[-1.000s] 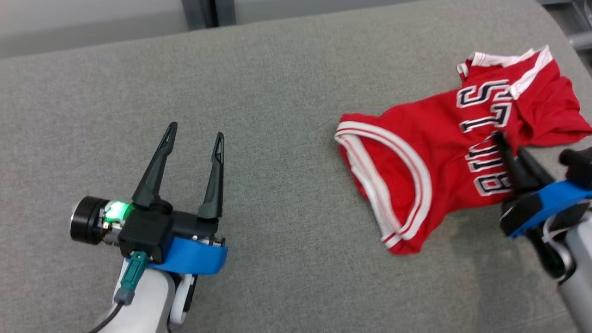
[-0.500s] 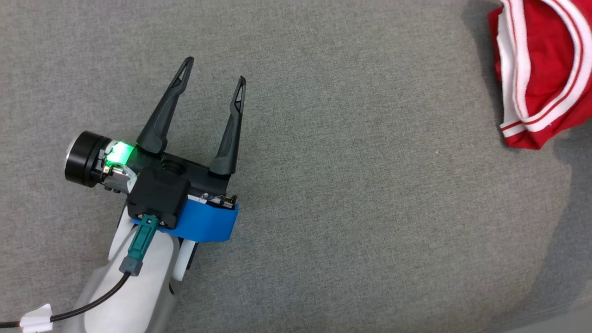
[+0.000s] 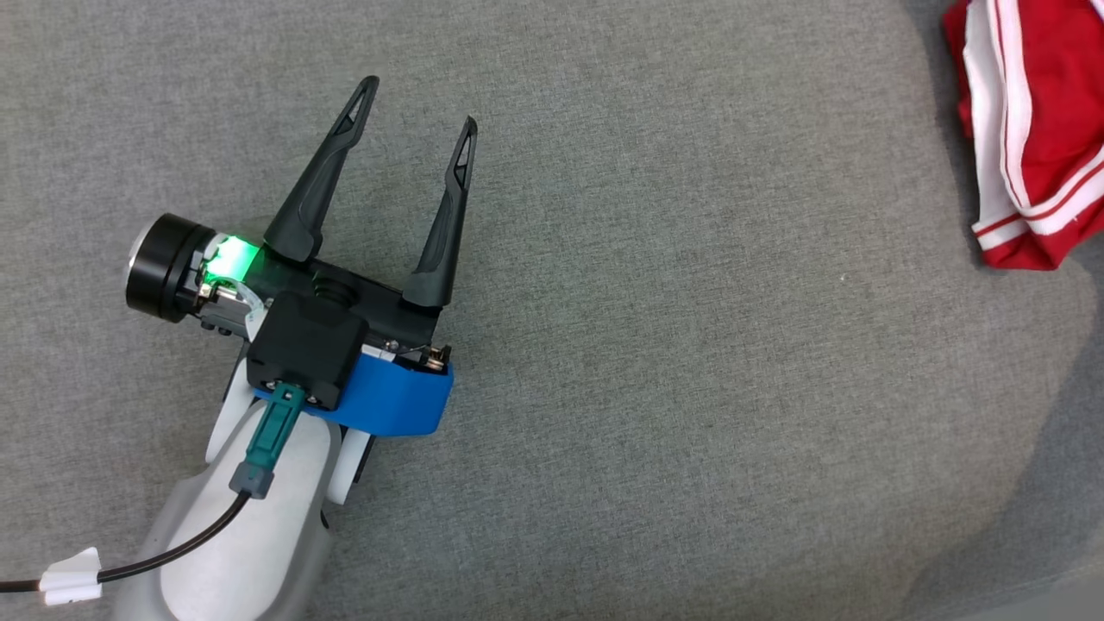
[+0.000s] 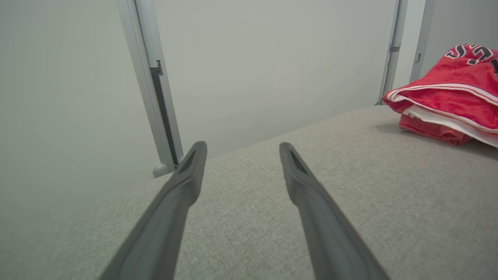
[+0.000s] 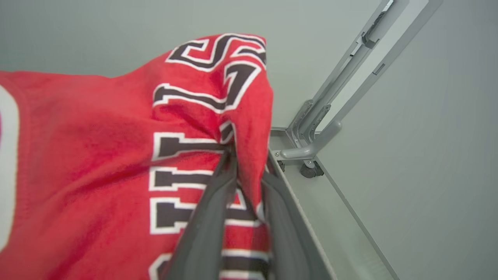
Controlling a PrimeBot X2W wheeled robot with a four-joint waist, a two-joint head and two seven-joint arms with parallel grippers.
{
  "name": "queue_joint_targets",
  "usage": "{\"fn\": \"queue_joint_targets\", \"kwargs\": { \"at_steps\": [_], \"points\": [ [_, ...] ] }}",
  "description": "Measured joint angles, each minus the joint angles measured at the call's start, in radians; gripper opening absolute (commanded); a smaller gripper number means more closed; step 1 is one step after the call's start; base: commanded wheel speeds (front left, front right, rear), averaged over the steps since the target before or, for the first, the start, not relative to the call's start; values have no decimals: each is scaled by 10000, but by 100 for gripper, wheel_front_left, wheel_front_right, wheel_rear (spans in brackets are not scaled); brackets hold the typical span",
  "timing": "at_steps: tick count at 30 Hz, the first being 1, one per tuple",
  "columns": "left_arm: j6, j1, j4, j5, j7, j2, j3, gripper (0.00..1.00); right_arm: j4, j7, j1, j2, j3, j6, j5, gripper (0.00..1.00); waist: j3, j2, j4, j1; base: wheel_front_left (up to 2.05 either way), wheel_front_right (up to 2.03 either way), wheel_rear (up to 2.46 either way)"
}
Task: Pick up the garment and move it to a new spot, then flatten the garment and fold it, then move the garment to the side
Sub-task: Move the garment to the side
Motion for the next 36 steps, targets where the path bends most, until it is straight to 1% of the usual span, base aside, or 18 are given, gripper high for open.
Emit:
{"fn": "queue_joint_targets", "kwargs": {
  "at_steps": [4,7,11,14,16,20,24,28,30,36],
  "points": [
    [27,1,117,-71,-42,-8,-4,100,-435,-4,56,161,-560,0,-803,100,-109,0,49,0,0,0,0],
    [52,27,267,-128,-79,-21,-12,100,-761,-8,430,462,-1210,0,-1312,100,-351,1,109,0,0,0,0],
    [125,370,476,-303,-123,-63,-4,100,-2140,-12,1423,1300,-1733,0,-1544,100,-902,-1,200,-3,0,0,0],
    [192,707,631,-443,-138,-86,25,100,-3308,-13,2462,1994,-1799,-2,-1388,100,-1430,-1,284,-2,0,0,0],
    [268,1021,725,-535,-148,-90,67,100,-4004,-12,3230,2537,-1626,0,-1283,100,-1806,-2,310,-3,0,0,0],
    [408,1583,899,-754,-155,-73,190,100,-5166,-12,4482,3235,-1129,-2,-1026,100,-2568,-2,370,-3,0,0,0],
    [566,2350,1160,-1064,-161,-2,372,100,-5858,-13,5509,3904,-337,-2,-911,100,-3332,-4,424,-4,0,0,0],
    [734,2999,1260,-1290,-163,67,568,100,-6322,44,6213,4209,280,-2,-792,100,-3991,-5,516,-5,0,0,0],
    [842,3274,1329,-1430,-165,88,679,100,-6521,69,6549,4326,499,-2,-654,100,-4265,-6,687,-5,0,0,0],
    [1103,3910,1670,-1801,-163,196,1099,100,-7166,343,7466,4654,857,-2,-510,100,-4863,-5,1471,-3,0,0,0]
  ]
}}
